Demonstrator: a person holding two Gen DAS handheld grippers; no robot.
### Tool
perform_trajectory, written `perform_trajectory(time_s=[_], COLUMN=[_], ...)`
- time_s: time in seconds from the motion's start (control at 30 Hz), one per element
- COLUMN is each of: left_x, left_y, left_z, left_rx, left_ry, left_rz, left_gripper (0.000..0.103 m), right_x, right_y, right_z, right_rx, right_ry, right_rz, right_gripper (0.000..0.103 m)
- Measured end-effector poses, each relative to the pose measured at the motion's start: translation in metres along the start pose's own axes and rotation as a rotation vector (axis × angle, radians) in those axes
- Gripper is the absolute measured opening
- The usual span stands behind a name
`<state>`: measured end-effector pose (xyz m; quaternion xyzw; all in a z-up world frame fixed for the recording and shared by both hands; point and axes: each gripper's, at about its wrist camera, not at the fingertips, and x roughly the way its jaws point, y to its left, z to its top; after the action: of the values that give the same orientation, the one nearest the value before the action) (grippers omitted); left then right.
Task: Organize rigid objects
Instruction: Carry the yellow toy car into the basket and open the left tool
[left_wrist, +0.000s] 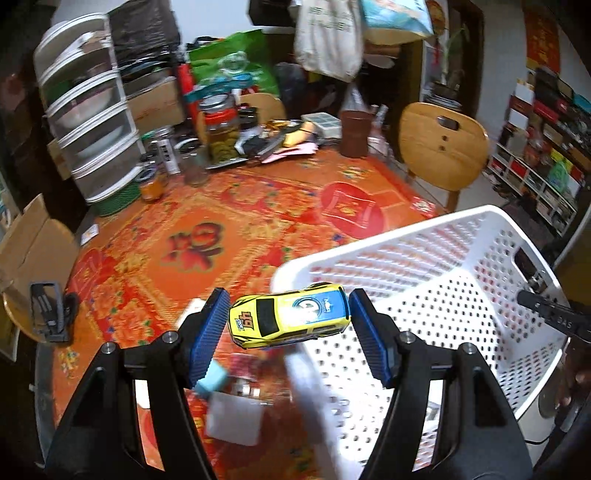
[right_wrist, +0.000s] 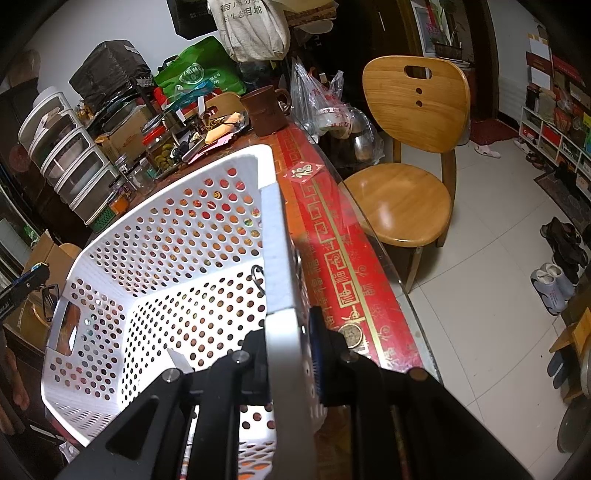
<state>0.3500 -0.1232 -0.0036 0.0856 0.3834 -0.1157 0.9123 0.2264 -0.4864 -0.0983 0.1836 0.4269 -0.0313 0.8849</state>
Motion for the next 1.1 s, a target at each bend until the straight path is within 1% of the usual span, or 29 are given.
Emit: perform_trajectory(time_s=[0.13, 0.27, 0.57, 0.63, 0.77, 0.87, 0.93, 1.0, 1.07, 1.1], left_x=[0.007, 0.017, 0.042, 0.042, 0.046, 0.047, 0.045, 0.039, 0.033, 0.031], left_y=[-0.029, -0.048, -0.088, -0.092, -0.102, -0.103, -0.104, -0.104, -0.104, -0.104], left_z=[0.0, -0.002, -0.008, -0.008, -0.01, -0.01, -0.011, -0.011, -0.012, -0.013], left_rx=[0.035, 0.071, 0.141, 0.145, 0.169, 0.172, 0.184, 0.192, 0.201, 0.207], left_ry=[0.015, 0.036, 0.099, 0.098, 0.11, 0.121, 0.117, 0.095, 0.067, 0.057], left_rz=[-0.035, -0.057, -0.084, -0.094, -0.087, -0.104, -0.104, -0.105, -0.105, -0.104], left_gripper=[0.065, 0.065, 0.065, 0.065, 0.065, 0.065, 0.071, 0.092, 0.098, 0.099], right_x=[0.0, 0.001, 0.001, 0.001, 0.001, 0.002, 0.002, 0.002, 0.002, 0.002], right_y=[0.0, 0.0, 0.0, 0.001, 0.001, 0.001, 0.001, 0.001, 0.001, 0.002], right_z=[-0.001, -0.001, -0.002, -0.002, -0.002, -0.002, -0.002, -0.002, -0.002, -0.002], right_rx=[0.001, -0.002, -0.003, -0.003, -0.002, -0.002, -0.001, 0.0, 0.001, 0.003], right_ry=[0.0, 0.001, 0.001, 0.001, 0.001, 0.002, 0.001, 0.001, 0.001, 0.002], right_rz=[0.0, 0.0, 0.0, 0.0, 0.002, 0.001, 0.001, 0.002, 0.003, 0.004], right_gripper=[0.014, 0.014, 0.015, 0.015, 0.015, 0.015, 0.015, 0.015, 0.016, 0.016])
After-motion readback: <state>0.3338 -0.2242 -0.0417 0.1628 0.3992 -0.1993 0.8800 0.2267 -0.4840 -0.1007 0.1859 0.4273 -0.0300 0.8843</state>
